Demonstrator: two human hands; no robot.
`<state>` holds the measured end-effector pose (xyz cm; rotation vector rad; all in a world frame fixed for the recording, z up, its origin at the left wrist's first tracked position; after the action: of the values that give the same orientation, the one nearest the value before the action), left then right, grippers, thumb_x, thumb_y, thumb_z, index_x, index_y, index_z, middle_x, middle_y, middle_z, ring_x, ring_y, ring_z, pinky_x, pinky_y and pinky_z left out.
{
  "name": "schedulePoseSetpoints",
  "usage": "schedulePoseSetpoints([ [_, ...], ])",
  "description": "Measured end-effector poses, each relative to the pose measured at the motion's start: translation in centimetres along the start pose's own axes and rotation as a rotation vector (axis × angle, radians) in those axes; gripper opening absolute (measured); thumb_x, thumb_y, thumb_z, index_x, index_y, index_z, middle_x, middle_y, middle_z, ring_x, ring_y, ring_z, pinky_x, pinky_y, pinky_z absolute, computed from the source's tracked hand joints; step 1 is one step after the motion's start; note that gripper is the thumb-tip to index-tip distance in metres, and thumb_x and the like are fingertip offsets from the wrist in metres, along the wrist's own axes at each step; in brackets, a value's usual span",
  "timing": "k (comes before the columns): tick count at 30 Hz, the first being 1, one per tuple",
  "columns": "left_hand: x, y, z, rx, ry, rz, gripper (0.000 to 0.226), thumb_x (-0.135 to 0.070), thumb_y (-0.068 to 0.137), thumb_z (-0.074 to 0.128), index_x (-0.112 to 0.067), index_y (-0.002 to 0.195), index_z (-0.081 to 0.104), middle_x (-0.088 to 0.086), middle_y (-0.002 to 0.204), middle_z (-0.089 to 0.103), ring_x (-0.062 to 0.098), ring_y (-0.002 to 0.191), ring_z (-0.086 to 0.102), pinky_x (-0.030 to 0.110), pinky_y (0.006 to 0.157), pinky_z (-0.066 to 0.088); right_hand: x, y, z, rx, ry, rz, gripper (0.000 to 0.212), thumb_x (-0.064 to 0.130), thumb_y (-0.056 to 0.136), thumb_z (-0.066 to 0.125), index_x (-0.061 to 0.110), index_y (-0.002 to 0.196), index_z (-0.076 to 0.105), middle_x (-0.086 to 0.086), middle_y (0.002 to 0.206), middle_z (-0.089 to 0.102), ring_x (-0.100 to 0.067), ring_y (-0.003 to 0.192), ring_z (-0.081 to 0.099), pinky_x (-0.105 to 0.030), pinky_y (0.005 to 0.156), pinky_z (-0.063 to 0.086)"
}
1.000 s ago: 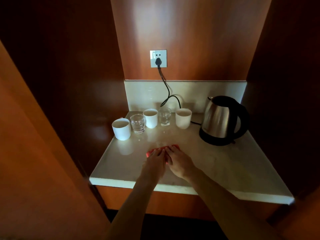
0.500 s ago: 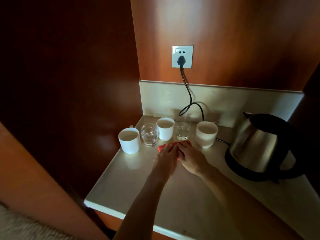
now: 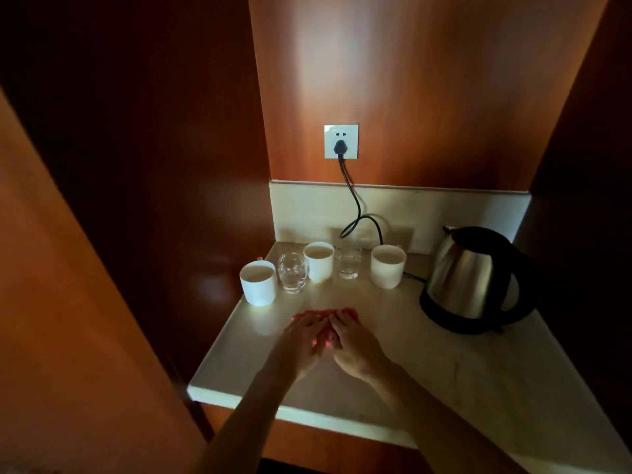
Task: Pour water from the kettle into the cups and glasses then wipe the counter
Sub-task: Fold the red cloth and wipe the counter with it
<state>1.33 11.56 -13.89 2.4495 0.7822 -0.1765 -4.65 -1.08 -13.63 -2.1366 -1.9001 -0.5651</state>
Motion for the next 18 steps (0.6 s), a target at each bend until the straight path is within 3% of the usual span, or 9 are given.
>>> schedulePoseSetpoints([
  [5,2.3,-4.9,-3.6,0.028,0.001,-0.003,0.036,-0.048,0.094,0.043,-0.038,0.126,0.059,-0.021,0.130,0.056,0.000,0.115,0.052,0.020,0.094,0.048,5.5,-2.5,2.0,0.009,-0.037,-0.053,0.052,0.019,0.107,0.039,0.004,0.157,0.031,-0.013,0.166,0.027,-0.025,0.154,0.018,-0.028,0.123,0.009],
  [7,3.9,-6.8,-5.0,0.022,0.029,-0.033,0.040,-0.050,0.092,0.042,-0.037,0.123,0.062,-0.019,0.127,0.059,0.003,0.113,0.056,0.026,0.093,0.050,8.0,-2.5,3.2,0.028,-0.041,-0.062,0.052,0.019,0.108,0.038,0.002,0.156,0.032,-0.014,0.165,0.027,-0.027,0.154,0.019,-0.030,0.124,0.007],
  [9,5.5,-8.7,-6.8,-0.025,0.059,-0.070,0.040,-0.047,0.088,0.045,-0.031,0.118,0.067,-0.014,0.120,0.064,0.007,0.110,0.060,0.029,0.092,0.053,10.8,-2.4,4.5,0.018,-0.048,-0.070,0.052,0.022,0.105,0.039,-0.002,0.150,0.042,-0.020,0.158,0.039,-0.033,0.150,0.031,-0.035,0.124,0.015],
  [11,7.1,-10.1,-8.1,-0.058,0.101,-0.110,0.042,-0.044,0.088,0.043,-0.028,0.118,0.068,-0.013,0.117,0.066,0.006,0.110,0.060,0.025,0.092,0.052,12.8,-1.6,6.4,0.014,-0.046,-0.088,0.052,0.026,0.093,0.046,-0.005,0.132,0.062,-0.024,0.136,0.062,-0.039,0.131,0.056,-0.044,0.117,0.033],
  [13,8.0,-10.7,-8.7,-0.044,0.101,-0.167,0.046,-0.045,0.092,0.035,-0.027,0.122,0.065,-0.012,0.122,0.063,0.006,0.113,0.058,0.020,0.096,0.048,14.1,-0.4,7.7,0.022,-0.103,-0.131,0.048,0.024,0.081,0.059,-0.003,0.118,0.072,-0.020,0.119,0.072,-0.037,0.115,0.068,-0.048,0.109,0.037],
  [15,8.8,-10.4,-8.1,-0.013,0.078,-0.239,0.056,-0.049,0.091,0.024,-0.027,0.128,0.060,-0.012,0.130,0.057,0.006,0.121,0.053,0.020,0.100,0.042,14.6,0.7,7.8,-0.019,-0.156,-0.181,0.044,0.022,0.080,0.064,-0.001,0.116,0.074,-0.017,0.115,0.074,-0.033,0.111,0.070,-0.045,0.108,0.038],
  [18,9.5,-9.2,-7.4,0.035,0.052,-0.277,0.052,-0.049,0.093,0.026,-0.030,0.135,0.052,-0.015,0.138,0.048,0.007,0.129,0.044,0.024,0.107,0.039,14.3,1.1,6.6,-0.074,-0.143,-0.236,0.059,0.035,0.094,0.034,0.001,0.131,0.065,-0.015,0.131,0.066,-0.032,0.126,0.060,-0.043,0.115,0.041],
])
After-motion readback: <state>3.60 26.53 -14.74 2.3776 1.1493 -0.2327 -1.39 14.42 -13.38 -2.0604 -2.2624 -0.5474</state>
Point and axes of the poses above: each hand's wrist, its own y-axis towards the middle knuckle, its own z-axis out of the palm, x = y × z, the point moved 3 cm from there along y, towards the middle knuckle
